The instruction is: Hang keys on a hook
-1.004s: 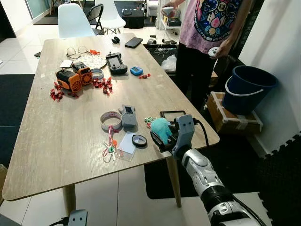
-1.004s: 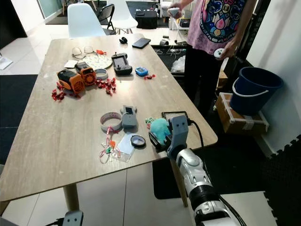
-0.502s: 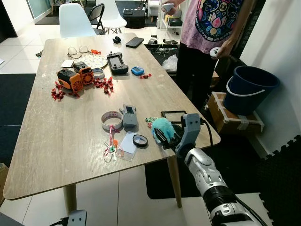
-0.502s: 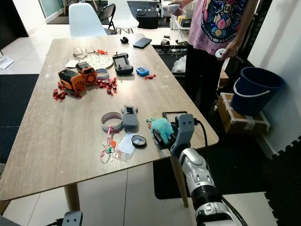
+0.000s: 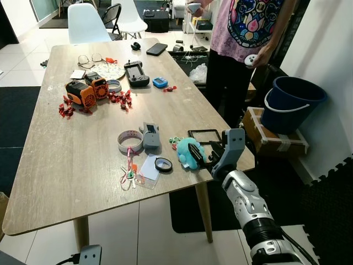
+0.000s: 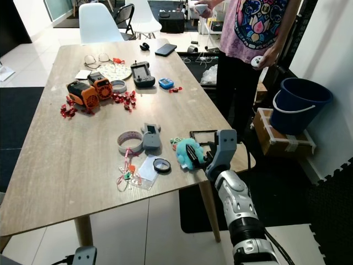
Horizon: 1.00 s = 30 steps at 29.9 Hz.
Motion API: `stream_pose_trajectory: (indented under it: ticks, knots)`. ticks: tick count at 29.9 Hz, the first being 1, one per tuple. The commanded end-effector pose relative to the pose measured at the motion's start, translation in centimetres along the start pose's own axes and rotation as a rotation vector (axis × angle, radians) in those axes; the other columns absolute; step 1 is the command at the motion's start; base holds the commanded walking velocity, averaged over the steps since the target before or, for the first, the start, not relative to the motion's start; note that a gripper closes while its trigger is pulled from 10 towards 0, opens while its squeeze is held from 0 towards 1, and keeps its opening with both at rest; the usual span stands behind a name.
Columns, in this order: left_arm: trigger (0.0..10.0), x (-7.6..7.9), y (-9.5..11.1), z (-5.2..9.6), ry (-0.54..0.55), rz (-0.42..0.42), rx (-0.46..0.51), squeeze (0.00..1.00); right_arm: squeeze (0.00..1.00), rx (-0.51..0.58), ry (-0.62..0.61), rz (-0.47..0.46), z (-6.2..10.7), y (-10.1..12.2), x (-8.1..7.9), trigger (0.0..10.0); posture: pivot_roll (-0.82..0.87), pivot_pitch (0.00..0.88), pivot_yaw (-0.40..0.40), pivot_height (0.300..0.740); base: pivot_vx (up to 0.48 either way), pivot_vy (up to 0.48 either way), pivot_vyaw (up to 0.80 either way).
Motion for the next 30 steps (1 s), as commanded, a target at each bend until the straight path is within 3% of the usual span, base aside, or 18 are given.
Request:
stream_pose_trajectory:
  ticks: [1,29,30]
  knots:
    - [10.0,-0.4,-0.3,0.2,0.013,-0.003,0.004,0.00,0.00,-0.013,-0.003,0.007,-0.1,-0.3,0.0,10.0,0.07,0.103,-0.040,0.740,0.000,0.000,0.00]
    - [10.0,-0.1,0.2,0.1,-0.007,-0.001,0.022,0.00,0.00,-0.127,-0.053,-0.001,-0.5,-2.7,0.0,10.0,0.07,0.087,-0.039,0.740,0.000,0.000,0.00]
    - [10.0,-0.2,0.1,0.1,-0.005,0.000,0.019,0.00,0.00,-0.125,-0.056,-0.003,-0.5,-2.6,0.1,6.0,0.07,0.087,-0.039,0.740,0.000,0.000,0.00]
Point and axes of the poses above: a point about 5 cm out from each wrist's last joint towards the gripper, its own z axis pointing back from the gripper into the wrist, its own y axis along the axis of the wrist's last joint, x = y × z, the point moved 2 cm from there along -z, pointing out of the wrist towards the gripper, and after that the axes turned 3 degrees about z, right-handed, at the moved point
